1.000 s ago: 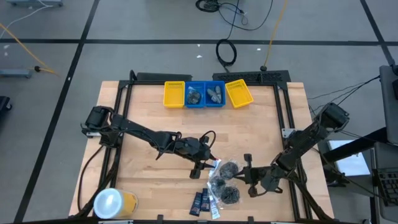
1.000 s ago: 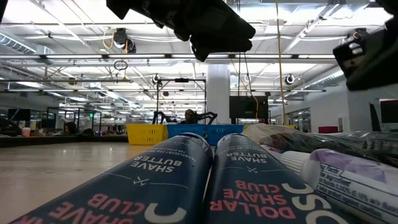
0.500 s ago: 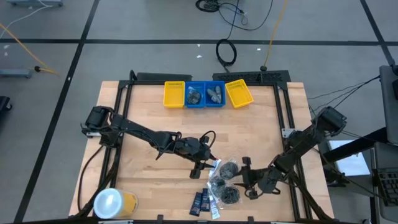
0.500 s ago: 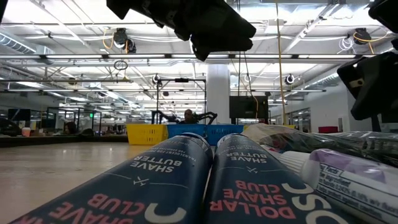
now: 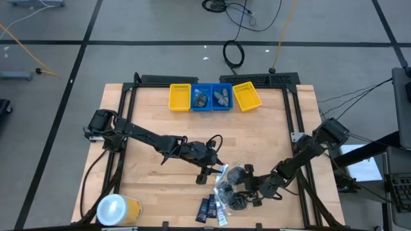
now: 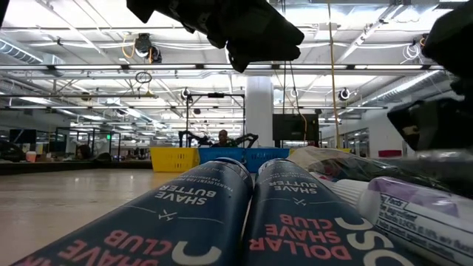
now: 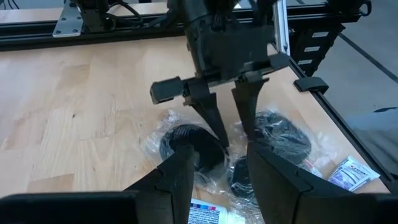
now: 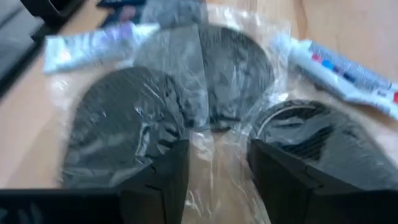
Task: Pick & Place Travel size toiletries
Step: Put the hairbrush into the left blue bin
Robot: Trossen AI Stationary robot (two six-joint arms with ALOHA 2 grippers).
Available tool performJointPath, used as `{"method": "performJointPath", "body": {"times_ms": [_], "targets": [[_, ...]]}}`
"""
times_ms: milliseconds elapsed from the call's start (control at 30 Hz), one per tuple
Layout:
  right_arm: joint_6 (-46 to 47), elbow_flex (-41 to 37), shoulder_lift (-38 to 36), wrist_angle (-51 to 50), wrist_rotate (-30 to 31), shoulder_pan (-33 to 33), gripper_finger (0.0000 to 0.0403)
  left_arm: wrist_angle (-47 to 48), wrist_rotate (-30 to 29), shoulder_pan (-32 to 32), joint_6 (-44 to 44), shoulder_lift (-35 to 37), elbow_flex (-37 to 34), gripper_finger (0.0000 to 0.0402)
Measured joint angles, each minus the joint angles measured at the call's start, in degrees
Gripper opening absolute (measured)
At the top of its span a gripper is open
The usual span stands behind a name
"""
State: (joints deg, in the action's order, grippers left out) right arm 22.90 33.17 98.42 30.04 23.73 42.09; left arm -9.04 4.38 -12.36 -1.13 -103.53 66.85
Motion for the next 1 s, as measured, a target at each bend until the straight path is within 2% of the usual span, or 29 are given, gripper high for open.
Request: {"method": "performJointPath", "body": {"times_ms": [100, 200, 400, 767, 1000], "targets": [[0.29, 0.0, 1.72, 0.46, 0.28, -0.09, 0.0148, 0.01, 0.0, 0.0, 0.0, 0.0, 0.0, 0.015], [0.67, 0.04, 2.42, 1.14, 0.47, -0.23, 0.0121, 0.01, 0.0, 0.02, -0.03, 0.0, 0.0, 0.015], [-2.34, -0.02, 0.68, 1.44, -0.06, -0.22, 0.0012, 0.33, 0.0, 0.01, -0.04, 0.0, -0.01, 0.015], [-6.02, -0.02, -4.04, 1.04, 0.9, -0.26, 0.0001, 0.31, 0.0, 0.01, 0.38, 0.0, 0.0, 0.015], [-11.09, -0.04, -11.07, -0.54, 3.89, -0.26, 0.0, 0.07, 0.0, 0.01, 0.86, 0.0, 0.0, 0.015]]}}
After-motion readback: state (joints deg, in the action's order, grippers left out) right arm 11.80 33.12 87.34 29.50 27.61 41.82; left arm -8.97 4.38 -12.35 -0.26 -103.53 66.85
